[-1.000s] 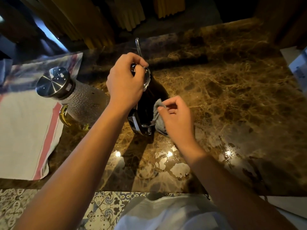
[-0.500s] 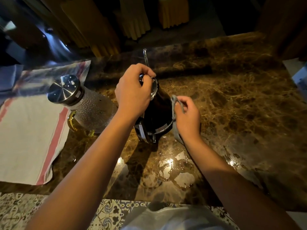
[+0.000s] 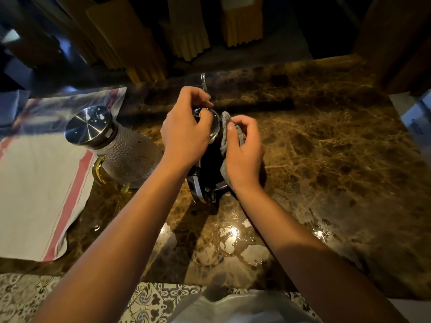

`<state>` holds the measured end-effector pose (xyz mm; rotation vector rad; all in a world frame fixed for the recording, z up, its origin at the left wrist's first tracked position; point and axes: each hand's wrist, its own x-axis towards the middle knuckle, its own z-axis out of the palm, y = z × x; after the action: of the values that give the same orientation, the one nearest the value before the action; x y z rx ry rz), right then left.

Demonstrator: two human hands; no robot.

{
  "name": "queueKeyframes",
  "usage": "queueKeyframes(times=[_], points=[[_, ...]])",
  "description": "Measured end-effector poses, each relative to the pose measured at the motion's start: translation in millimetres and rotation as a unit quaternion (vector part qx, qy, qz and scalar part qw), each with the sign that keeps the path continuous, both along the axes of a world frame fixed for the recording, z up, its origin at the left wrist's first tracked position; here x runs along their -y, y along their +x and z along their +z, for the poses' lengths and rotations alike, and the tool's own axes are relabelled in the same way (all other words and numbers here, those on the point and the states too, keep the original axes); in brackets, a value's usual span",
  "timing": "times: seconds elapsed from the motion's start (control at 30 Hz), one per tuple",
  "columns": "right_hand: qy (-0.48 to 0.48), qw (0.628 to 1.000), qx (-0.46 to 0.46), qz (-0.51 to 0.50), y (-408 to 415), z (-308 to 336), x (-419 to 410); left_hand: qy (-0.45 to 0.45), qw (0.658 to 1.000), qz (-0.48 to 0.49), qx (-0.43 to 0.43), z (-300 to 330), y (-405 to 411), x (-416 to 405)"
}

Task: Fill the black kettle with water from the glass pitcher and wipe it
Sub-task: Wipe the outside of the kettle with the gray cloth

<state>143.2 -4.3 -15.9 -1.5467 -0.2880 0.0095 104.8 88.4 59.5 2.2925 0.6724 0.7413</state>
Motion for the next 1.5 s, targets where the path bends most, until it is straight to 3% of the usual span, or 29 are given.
queueKeyframes(times=[0.23, 0.4, 0.43, 0.53, 0.67, 0.8, 0.9, 1.03, 1.17, 1.4, 1.5], points=[[-0.112, 0.988, -0.096, 0.054, 46, -29, 1, 0.000, 1.000, 0.002, -0.010, -1, 1, -1], [-0.306, 0.942, -0.102, 0.091, 59, -48, 26, -0.001, 1.000, -0.011, -0.011, -2, 0, -3], [-0.291, 0.944, -0.115, 0.100, 62, -46, 31, -0.005, 1.000, -0.022, -0.011, -1, -1, -4], [-0.107, 0.968, -0.196, 0.116, 73, -26, 41, -0.011, 0.997, -0.071, -0.012, 3, 0, -9], [-0.017, 0.980, -0.150, 0.132, 74, -1, 34, -0.012, 0.994, -0.109, -0.014, 5, 5, -12], [-0.050, 0.990, -0.062, 0.118, 55, -7, 11, -0.022, 0.991, -0.132, -0.008, 4, 3, -16], [-0.083, 0.988, -0.092, 0.097, 56, -24, 12, -0.020, 0.989, -0.143, -0.012, 5, 2, -20], [-0.268, 0.953, -0.082, 0.114, 67, -49, 28, -0.024, 0.989, -0.148, -0.008, 5, 1, -21], [-0.329, 0.930, -0.044, 0.161, 71, -43, 44, -0.017, 0.989, -0.146, -0.013, 4, 3, -20], [-0.287, 0.952, 0.013, 0.105, 8, -51, 67, -0.022, 0.989, -0.143, -0.001, 3, 2, -21], [-0.256, 0.957, 0.016, 0.135, -27, -56, 65, -0.023, 0.990, -0.139, -0.001, 3, 3, -21]])
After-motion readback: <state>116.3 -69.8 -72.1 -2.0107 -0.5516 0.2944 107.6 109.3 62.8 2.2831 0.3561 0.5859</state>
